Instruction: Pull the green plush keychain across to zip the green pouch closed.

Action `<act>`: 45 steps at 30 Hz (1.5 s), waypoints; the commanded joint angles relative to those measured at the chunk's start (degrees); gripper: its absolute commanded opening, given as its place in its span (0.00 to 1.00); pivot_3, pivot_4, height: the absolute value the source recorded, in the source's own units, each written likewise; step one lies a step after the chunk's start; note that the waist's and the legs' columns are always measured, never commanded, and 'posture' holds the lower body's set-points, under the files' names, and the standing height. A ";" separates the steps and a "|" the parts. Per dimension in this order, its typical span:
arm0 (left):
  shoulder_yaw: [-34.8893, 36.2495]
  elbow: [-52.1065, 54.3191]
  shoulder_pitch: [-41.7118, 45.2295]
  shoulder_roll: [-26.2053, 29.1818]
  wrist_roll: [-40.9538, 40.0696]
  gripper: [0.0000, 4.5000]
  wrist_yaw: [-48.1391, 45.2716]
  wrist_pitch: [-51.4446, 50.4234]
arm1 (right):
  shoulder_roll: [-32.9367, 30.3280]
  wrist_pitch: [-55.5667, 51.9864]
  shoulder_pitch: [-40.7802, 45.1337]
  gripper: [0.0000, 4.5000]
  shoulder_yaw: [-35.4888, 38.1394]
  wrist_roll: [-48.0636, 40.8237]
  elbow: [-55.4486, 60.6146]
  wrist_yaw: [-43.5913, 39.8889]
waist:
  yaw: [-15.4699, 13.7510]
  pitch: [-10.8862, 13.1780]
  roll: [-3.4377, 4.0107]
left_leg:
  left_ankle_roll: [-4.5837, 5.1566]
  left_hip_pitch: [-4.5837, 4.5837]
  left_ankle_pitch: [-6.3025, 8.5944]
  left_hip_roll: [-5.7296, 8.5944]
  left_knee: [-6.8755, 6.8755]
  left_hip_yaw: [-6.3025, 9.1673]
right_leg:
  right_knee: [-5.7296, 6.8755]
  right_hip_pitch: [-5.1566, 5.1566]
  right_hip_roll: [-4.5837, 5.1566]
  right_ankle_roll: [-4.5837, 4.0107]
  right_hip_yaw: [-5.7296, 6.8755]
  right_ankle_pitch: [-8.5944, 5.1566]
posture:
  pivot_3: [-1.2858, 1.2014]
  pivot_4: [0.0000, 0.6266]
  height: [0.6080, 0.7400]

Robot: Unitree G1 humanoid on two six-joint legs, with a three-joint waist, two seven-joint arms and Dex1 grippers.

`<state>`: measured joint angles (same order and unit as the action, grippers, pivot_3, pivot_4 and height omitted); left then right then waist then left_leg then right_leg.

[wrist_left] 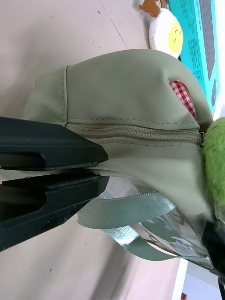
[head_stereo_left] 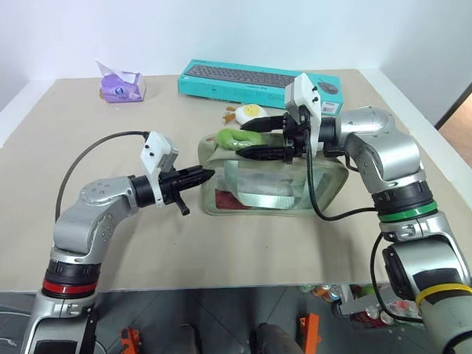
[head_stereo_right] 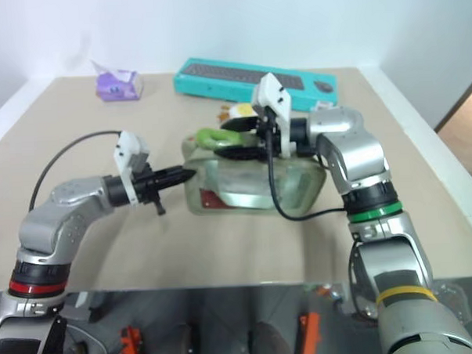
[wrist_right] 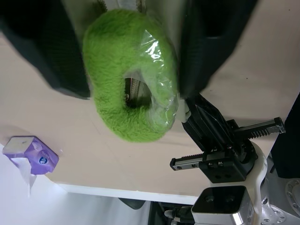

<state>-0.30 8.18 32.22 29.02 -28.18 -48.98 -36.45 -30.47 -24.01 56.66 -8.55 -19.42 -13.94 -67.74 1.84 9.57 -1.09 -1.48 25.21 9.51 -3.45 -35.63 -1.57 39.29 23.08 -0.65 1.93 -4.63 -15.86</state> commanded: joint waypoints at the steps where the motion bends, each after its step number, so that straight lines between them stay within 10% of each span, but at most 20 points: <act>1: -0.35 1.41 1.22 -0.11 -0.36 0.00 0.19 -0.01 | 0.12 -1.01 0.49 0.33 1.84 -1.10 1.57 0.26 | 0.00 0.00 0.00 | 0.00 0.00 0.00 0.00 0.00 0.00 | 0.00 0.00 0.00 0.00 0.00 0.00 | 0.52 0.24 1.00; 6: -0.55 1.50 1.33 -0.32 -0.25 0.00 0.33 -0.16 | -0.01 -1.73 0.55 0.01 2.08 -1.69 1.98 0.16 | -0.01 0.00 0.00 | 0.00 0.00 0.00 0.00 0.00 0.00 | 0.00 0.00 0.01 0.00 0.01 0.00 | 0.52 0.24 1.00; 45: 1.30 -0.55 2.31 -1.98 -0.33 0.00 4.89 -2.44 | -7.25 -3.83 -1.69 0.01 12.71 -7.56 11.23 5.70 | -0.19 0.00 -0.01 | 0.00 0.01 0.00 0.03 0.00 0.00 | 0.00 -0.02 0.03 0.02 -0.01 -0.01 | 0.52 0.24 1.00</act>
<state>-0.03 7.26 33.84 26.32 -28.22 -44.22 -39.14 -36.49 -28.19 54.55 0.80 -25.91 -5.13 -62.77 1.65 9.58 -1.10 -1.48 25.21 9.51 -3.43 -35.63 -1.57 39.29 23.06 -0.63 1.96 -4.64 -15.87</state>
